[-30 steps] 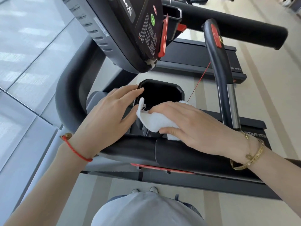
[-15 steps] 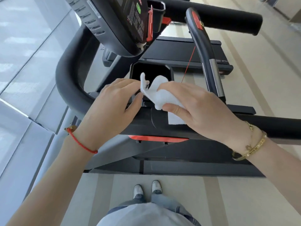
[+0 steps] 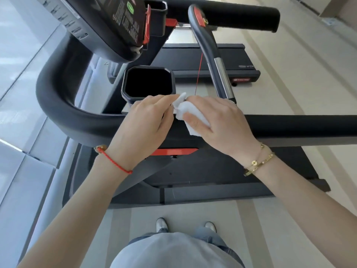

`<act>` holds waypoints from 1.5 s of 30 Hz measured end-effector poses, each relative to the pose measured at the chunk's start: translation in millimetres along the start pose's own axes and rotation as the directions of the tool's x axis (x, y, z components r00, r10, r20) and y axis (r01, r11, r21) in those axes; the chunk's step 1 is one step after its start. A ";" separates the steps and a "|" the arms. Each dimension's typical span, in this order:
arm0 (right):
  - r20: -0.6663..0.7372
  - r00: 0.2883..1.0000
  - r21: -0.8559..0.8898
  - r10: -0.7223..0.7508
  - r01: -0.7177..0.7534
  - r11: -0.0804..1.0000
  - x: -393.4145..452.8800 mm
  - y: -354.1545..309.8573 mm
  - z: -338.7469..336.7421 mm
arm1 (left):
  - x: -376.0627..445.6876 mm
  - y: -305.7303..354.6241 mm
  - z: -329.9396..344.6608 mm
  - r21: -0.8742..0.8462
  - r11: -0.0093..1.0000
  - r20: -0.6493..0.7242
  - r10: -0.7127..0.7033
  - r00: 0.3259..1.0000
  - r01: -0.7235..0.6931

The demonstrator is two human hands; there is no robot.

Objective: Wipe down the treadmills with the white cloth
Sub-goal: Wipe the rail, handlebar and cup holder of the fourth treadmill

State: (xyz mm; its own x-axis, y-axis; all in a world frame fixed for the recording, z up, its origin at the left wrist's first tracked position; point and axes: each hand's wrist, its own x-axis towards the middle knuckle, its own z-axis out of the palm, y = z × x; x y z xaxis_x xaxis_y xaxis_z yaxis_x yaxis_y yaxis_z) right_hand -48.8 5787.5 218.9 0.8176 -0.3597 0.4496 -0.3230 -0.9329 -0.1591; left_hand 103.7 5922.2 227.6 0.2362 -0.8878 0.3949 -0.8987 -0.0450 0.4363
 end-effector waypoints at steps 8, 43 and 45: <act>-0.121 0.993 -0.053 -0.002 -0.004 0.999 -27.7 45.3 -7.6 | 19.0 41.5 40.6 0.007 0.997 -0.077 -0.078 0.994 0.079; -0.299 0.947 -0.164 0.120 -0.175 0.971 -113.5 213.7 -60.1 | 79.8 165.2 161.3 0.156 0.970 -0.239 -0.144 0.960 0.185; -0.290 0.950 -0.143 0.115 -0.161 0.977 -113.4 208.2 -58.2 | 80.2 165.3 161.6 0.162 0.968 -0.250 -0.145 0.957 0.189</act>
State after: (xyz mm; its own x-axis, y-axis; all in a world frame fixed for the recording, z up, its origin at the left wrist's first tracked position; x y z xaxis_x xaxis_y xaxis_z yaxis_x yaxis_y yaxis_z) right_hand -236.5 5634.9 185.9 0.6014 -0.4443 0.6640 -0.5153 -0.8508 -0.1026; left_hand -85.7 5769.6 200.7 0.4489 -0.7290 0.5167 -0.8856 -0.2859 0.3661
